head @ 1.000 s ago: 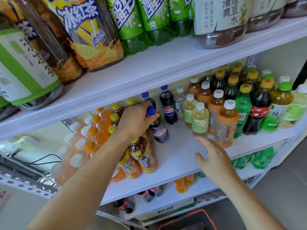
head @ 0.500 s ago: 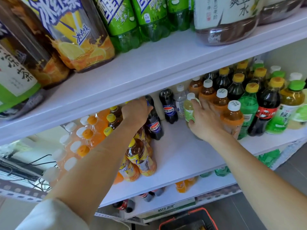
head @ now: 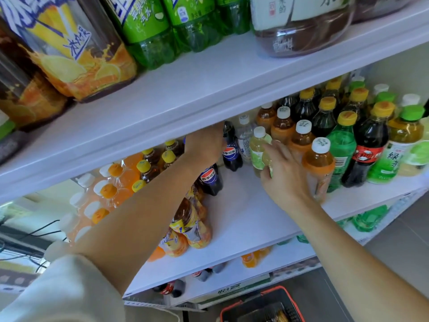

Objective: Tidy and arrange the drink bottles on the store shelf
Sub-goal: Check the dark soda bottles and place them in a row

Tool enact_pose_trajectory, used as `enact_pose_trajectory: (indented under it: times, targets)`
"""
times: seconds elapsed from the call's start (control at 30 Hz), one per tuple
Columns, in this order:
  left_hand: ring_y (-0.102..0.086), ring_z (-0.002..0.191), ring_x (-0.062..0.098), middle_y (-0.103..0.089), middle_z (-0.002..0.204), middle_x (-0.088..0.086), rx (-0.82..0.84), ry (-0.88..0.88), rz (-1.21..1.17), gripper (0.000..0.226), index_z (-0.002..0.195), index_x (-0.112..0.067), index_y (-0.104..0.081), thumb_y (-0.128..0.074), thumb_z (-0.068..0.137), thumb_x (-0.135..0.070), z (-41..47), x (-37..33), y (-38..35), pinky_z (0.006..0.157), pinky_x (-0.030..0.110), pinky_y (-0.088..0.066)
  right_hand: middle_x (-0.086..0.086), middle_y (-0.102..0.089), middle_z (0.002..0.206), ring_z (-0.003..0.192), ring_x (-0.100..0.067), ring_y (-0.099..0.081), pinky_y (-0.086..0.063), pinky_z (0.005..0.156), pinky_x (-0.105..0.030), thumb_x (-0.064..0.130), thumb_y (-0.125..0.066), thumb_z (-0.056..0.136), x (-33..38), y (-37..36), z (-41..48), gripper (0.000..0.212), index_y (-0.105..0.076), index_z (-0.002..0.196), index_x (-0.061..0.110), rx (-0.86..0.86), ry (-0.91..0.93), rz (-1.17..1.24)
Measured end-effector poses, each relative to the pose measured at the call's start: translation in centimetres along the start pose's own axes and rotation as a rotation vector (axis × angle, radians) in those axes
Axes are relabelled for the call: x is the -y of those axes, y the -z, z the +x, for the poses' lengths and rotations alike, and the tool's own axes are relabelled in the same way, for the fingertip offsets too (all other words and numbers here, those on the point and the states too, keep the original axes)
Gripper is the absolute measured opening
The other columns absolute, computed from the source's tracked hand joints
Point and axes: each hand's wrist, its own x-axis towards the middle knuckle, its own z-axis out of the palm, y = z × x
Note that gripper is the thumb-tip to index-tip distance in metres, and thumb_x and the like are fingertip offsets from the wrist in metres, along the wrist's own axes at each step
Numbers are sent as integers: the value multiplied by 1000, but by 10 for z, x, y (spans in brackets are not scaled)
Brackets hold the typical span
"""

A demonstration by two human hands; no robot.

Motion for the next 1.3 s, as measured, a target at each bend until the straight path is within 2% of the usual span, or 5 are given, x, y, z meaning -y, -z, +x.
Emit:
enact_pose_trajectory:
  times: [0.37,0.53,0.8,0.97,1.3]
  targets:
    - [-55,83,28,-51,87,4,184,-28,-311,26,113,-16,-48,-60,92,-25,21,-20,1,65,34,-37,-13,-60,127,114,-33,-56,-48,89,-38,-1,-64,81,-5,-8,-30,48,-57,128,5,-116,-56,303]
    - [-60,71,33,-53,73,4,28,-69,-140,28,112,-19,-45,-49,97,-43,-38,-28,21,53,32,-39,10,-41,142,128,1,-34,-24,97,-1,20,-72,86,-4,-13,-43,67,-39,145,17,114,-117,556]
    - [-58,61,7,-63,65,-7,-235,262,-914,23,79,-28,-66,-54,85,-47,-128,-27,74,57,28,-45,-21,-67,120,101,-35,-68,-59,78,-42,56,-49,83,-23,23,-112,62,-65,124,12,744,-869,1592]
    - [-56,60,10,-65,68,4,-234,331,-1161,26,80,-25,-68,-59,88,-47,-155,-28,83,55,32,-45,-34,-64,90,61,-36,-65,-52,51,-36,58,-82,64,-12,47,-141,78,-67,110,-3,785,-779,1636]
    - [-58,56,6,-67,58,-7,-28,486,-1290,44,74,-29,-75,-52,88,-64,-183,-21,102,63,32,-49,-17,-74,98,84,-26,-72,-55,67,-34,65,-81,57,15,84,-165,68,-73,105,17,470,-533,1398]
